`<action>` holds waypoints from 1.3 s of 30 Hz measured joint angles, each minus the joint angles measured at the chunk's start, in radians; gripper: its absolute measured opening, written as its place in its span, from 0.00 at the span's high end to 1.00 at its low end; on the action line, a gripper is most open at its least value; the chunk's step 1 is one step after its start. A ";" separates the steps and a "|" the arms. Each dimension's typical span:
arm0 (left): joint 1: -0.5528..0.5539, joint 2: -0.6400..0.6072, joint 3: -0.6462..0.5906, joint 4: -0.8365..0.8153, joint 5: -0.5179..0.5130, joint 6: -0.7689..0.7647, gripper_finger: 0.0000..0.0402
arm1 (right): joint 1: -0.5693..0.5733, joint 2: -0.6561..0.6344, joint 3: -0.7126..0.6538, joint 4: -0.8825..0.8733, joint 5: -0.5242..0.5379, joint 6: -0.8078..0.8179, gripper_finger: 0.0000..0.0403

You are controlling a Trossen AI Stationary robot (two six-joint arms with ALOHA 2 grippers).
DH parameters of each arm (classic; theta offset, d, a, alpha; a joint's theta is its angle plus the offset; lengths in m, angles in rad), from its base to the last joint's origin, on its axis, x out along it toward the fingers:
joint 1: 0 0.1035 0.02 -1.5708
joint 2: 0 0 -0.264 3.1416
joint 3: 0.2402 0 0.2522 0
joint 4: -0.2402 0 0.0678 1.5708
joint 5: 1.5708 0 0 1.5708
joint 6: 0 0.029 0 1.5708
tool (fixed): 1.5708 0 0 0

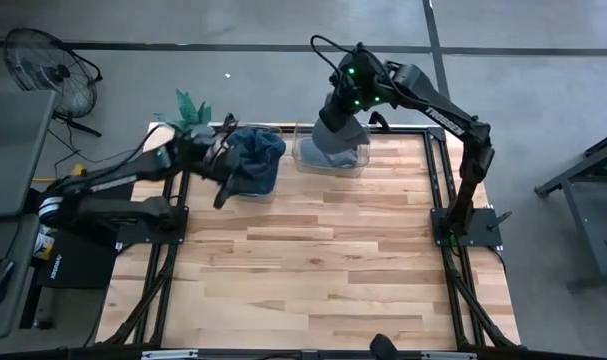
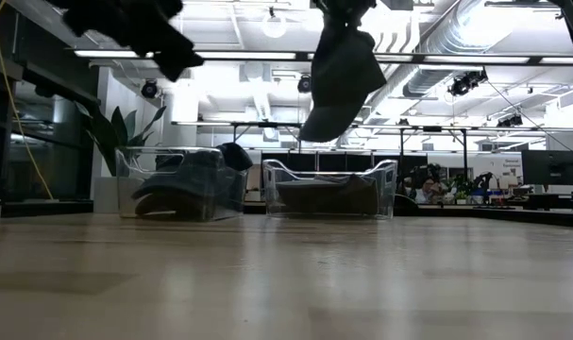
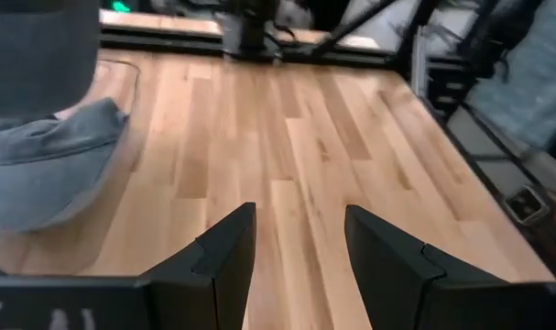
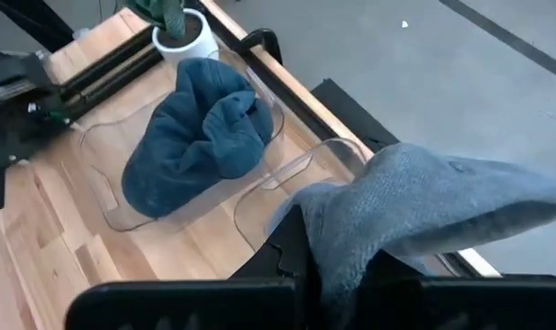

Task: Pick & Place hat
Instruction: Put the gray cap into the right transparent bin

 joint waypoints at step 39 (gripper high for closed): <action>-0.468 -0.600 -0.457 0.280 -0.604 -0.266 0.59 | -0.024 0.091 -0.235 0.342 -0.040 0.204 1.00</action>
